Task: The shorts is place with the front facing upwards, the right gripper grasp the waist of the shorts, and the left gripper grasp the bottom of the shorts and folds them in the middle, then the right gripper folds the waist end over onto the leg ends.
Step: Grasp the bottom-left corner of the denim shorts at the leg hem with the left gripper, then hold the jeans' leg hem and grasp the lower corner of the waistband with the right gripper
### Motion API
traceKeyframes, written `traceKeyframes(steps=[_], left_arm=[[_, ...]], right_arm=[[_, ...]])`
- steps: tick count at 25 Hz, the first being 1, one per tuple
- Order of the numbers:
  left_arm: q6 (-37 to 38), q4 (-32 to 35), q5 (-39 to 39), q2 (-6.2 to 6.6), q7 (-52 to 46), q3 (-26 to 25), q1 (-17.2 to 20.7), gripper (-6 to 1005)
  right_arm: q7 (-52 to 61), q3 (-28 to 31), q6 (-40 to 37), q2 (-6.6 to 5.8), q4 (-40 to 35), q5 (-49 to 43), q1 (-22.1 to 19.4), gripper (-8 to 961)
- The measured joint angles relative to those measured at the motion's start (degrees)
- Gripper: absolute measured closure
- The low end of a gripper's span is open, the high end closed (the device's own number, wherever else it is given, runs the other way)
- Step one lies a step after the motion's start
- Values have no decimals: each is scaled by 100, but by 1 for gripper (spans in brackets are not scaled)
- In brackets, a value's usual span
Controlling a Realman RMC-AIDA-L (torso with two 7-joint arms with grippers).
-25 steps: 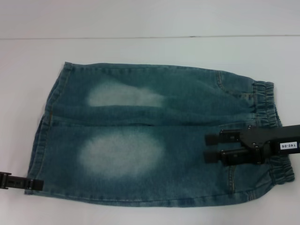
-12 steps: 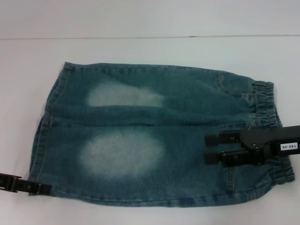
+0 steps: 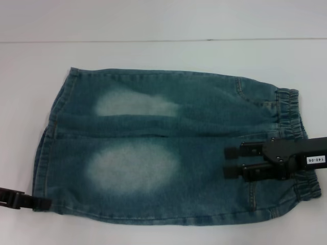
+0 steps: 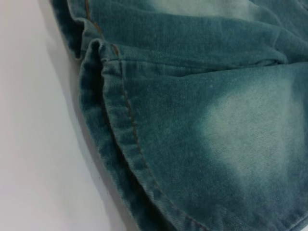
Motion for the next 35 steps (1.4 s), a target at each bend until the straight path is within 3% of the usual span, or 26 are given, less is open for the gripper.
traceKeyframes(steps=[4,7,14,19,23,25,30,35], left_arm=[[7,5,-5,-9,1,-23,-4,658],[20,6,-13,-9,-11,-47,-21,892],[52,-1,-215,-11,-30,-49,-44,970],[63,-13,-458,7,-51,-82,-64,970],[39,21,-503,-15,-58,-318,-94,970],[27,47,-584,-29,-55,-440,-94,970],[22,28,-701,-24,-57,-473,-126,970],[17,17,-705,-18,-72,-479,-166,970]], right_arm=[[14,25,-10,-19,-2,2,-1,150],[66,90,-18,-50,-16,2,1,150],[818,954,29,-159,-97,11,147,150],[1763,1031,-32,-505,-346,-2,259,150],[2579,727,-83,-887,-634,-44,295,150],[2886,565,-105,-1001,-896,-161,284,150],[3051,509,-345,-1053,-1630,-817,254,150],[2596,283,-827,-1039,-1729,-1680,342,150]])
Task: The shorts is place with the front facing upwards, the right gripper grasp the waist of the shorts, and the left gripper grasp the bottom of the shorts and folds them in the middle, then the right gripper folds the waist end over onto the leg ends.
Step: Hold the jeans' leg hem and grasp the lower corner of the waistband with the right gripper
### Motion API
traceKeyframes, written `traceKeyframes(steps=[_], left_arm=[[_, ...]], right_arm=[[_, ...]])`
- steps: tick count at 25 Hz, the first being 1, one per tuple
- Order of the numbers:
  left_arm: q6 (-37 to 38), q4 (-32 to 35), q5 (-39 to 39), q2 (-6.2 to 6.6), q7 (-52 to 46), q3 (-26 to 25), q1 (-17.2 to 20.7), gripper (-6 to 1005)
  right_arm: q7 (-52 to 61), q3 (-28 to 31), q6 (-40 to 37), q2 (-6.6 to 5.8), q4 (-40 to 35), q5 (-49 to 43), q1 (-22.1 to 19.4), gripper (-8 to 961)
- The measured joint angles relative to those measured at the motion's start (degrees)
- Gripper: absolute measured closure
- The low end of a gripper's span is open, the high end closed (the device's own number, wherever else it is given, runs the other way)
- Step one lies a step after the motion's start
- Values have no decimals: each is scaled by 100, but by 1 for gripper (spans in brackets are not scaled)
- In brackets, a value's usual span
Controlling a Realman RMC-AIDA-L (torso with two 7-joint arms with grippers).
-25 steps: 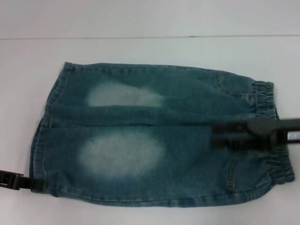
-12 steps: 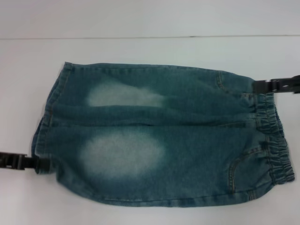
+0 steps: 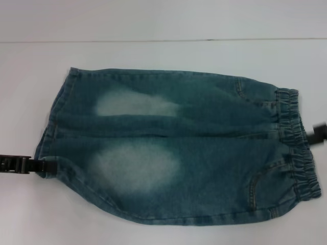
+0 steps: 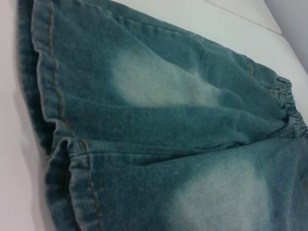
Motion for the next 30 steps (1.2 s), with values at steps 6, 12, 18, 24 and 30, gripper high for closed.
traceKeyframes(steps=[6,12,18,24,30], left_arm=[[-46,-11,-1,-12,-5,-3,-12,970],[-118,-60,-8,-14,-6,-15,-24,970],[-183,-91,-58,-14,-6,-18,-26,970],[-191,-91,-83,-14,-6,-102,-28,970],[-214,-90,-136,-12,-6,-129,-41,970]], right_arm=[[-44,-202,39,17,-3,-668,52,151],[-100,-485,215,60,13,-1309,200,151],[-105,-917,558,136,101,-1520,348,151],[-76,-1196,565,193,271,-1702,478,151],[-79,-1240,719,214,563,-1983,612,151]])
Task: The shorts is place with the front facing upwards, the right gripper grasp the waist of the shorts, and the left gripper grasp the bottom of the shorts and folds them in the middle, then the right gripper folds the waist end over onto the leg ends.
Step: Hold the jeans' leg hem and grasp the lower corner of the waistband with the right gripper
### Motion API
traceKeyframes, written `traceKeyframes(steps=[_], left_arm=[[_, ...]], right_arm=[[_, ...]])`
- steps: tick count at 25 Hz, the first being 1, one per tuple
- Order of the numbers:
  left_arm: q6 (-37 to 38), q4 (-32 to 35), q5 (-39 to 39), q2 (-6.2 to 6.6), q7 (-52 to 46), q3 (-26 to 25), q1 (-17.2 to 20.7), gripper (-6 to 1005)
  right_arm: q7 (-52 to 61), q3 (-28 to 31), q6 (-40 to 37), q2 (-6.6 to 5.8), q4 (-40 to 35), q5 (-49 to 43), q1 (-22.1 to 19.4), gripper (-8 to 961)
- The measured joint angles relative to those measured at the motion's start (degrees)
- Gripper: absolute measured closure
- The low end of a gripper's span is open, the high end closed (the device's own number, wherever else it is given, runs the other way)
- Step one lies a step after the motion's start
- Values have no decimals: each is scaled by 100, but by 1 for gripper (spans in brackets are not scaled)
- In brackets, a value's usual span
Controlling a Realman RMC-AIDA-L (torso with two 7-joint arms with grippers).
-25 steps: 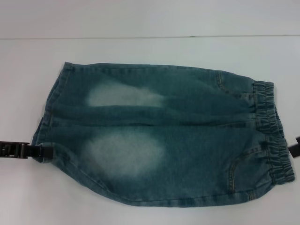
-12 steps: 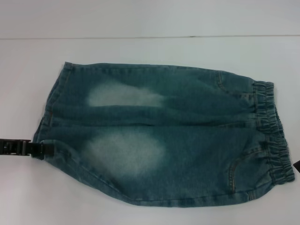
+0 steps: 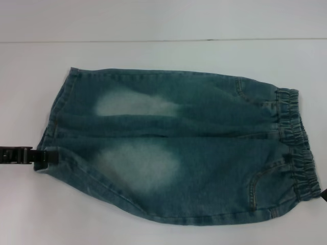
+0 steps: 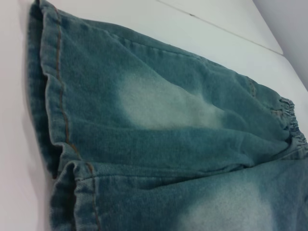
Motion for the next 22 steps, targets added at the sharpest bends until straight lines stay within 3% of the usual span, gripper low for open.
traceKeyframes(steps=[22], left_arm=[[-29,9,-6,-1,0,-3,-10,970]], right_arm=[[41,-217,337,80,487,-235,280,150]])
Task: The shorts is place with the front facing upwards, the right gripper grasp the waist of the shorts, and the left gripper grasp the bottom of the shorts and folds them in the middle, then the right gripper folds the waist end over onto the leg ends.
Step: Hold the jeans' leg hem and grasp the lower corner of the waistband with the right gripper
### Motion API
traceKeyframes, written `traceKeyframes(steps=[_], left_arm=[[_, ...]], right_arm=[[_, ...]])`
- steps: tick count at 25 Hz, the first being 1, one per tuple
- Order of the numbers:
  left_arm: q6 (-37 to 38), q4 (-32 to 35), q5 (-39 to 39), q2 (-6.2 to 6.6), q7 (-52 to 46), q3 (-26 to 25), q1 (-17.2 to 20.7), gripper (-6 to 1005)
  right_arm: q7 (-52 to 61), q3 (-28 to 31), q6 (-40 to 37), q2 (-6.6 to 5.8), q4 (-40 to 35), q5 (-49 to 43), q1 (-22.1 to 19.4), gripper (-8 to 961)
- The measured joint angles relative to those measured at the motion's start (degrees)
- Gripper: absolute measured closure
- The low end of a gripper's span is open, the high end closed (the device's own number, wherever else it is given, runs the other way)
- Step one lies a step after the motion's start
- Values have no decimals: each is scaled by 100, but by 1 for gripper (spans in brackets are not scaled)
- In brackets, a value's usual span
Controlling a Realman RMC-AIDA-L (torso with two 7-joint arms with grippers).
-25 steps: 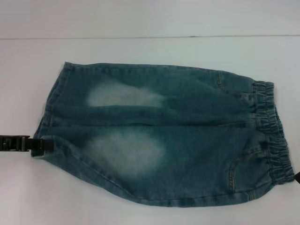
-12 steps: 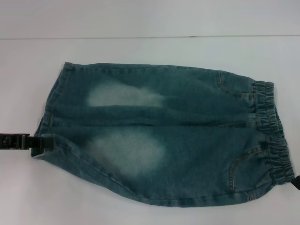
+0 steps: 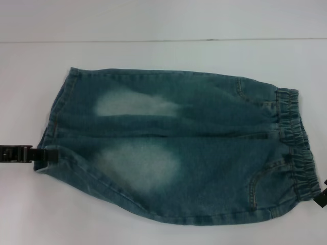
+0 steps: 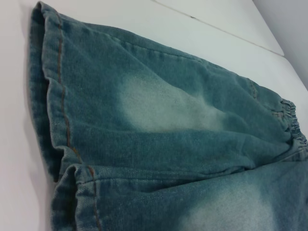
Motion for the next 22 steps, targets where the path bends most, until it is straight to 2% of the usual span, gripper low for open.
traceKeyframes(steps=[22], left_arm=[[9,0,0,-2,0,0,1,970]], right_arm=[[18,-53,96,175,2,-239,86,150]])
